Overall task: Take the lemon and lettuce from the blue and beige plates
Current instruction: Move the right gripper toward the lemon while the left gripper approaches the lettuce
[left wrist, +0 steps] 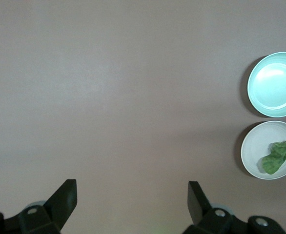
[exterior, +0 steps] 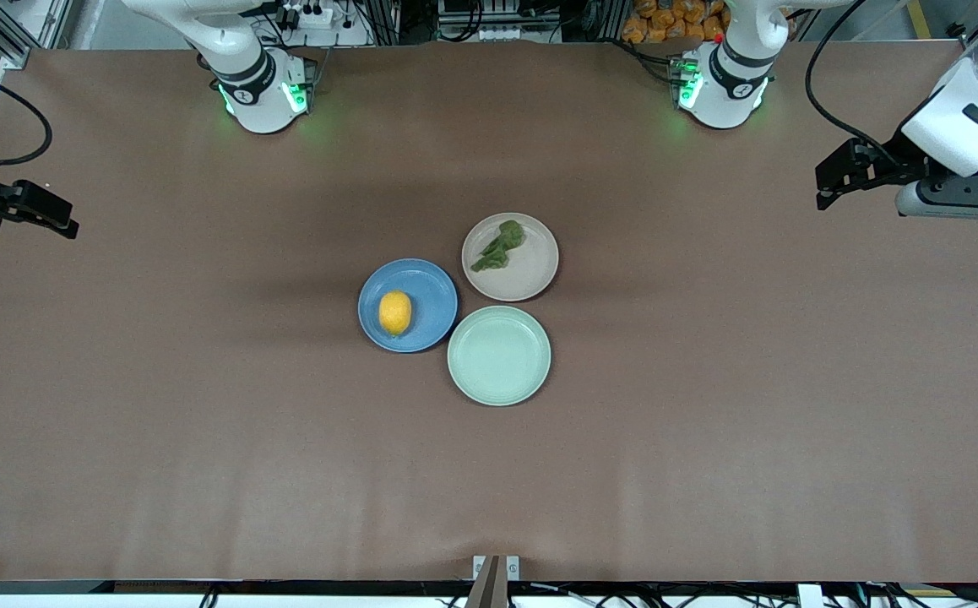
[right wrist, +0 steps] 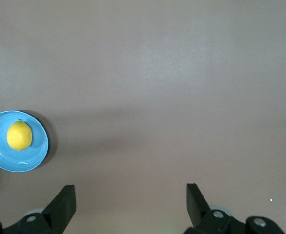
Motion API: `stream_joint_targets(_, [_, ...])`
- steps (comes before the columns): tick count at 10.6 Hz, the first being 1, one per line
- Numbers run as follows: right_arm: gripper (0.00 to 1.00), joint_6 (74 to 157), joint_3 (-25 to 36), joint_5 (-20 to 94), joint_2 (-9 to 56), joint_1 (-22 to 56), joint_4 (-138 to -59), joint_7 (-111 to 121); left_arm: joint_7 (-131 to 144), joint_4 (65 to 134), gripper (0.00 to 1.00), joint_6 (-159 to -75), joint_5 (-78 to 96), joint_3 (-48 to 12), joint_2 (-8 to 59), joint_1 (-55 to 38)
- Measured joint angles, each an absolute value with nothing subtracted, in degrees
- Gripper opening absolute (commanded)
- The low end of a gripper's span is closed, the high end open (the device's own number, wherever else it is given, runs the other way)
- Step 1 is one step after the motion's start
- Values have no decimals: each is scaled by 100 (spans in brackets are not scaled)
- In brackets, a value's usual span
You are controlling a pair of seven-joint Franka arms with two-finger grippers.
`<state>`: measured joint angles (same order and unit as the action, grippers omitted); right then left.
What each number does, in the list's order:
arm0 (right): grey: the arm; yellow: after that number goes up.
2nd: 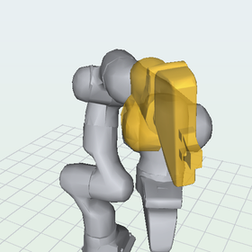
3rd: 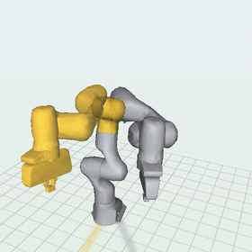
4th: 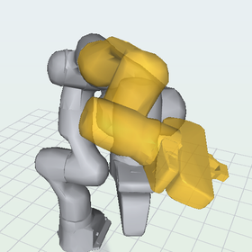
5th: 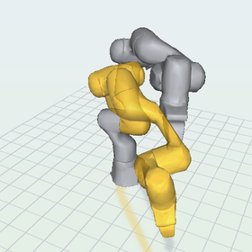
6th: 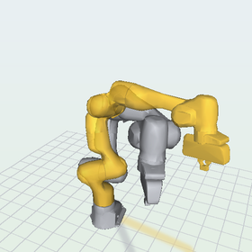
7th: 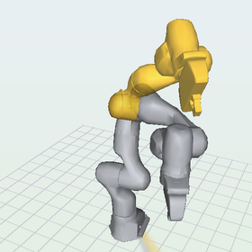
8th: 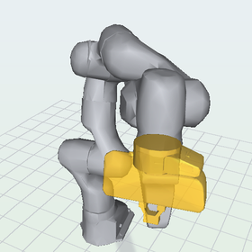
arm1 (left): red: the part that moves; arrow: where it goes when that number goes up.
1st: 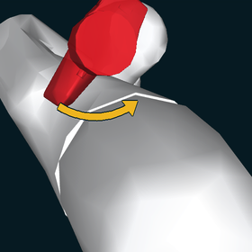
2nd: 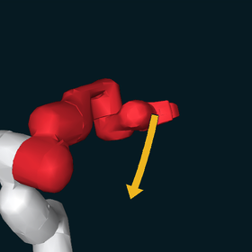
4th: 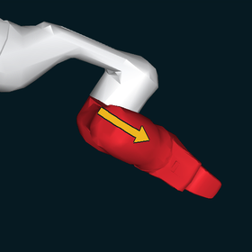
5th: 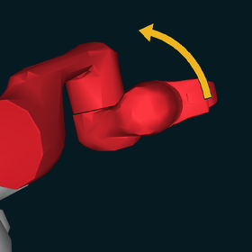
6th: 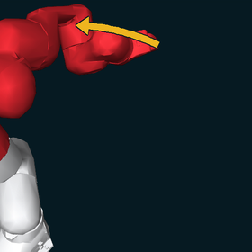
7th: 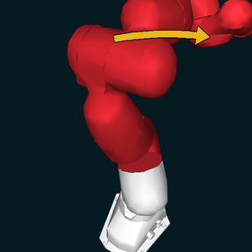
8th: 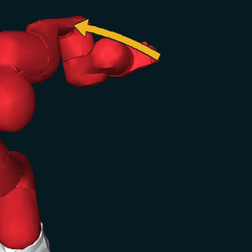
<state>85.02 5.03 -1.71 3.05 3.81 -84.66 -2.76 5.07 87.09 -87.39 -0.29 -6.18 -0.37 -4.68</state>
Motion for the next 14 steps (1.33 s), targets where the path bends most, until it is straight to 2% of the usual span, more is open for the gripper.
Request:
stream_joint_targets(8, [100,8502,508,-171,305,380,-8466,-270,489,8724,100,-8711,-24,-803,28,-589])
stream_joint_targets(14, [100,8600,359,13,343,393,-8513,-269,609,8755,100,-8708,-21,-1300,650,-720])
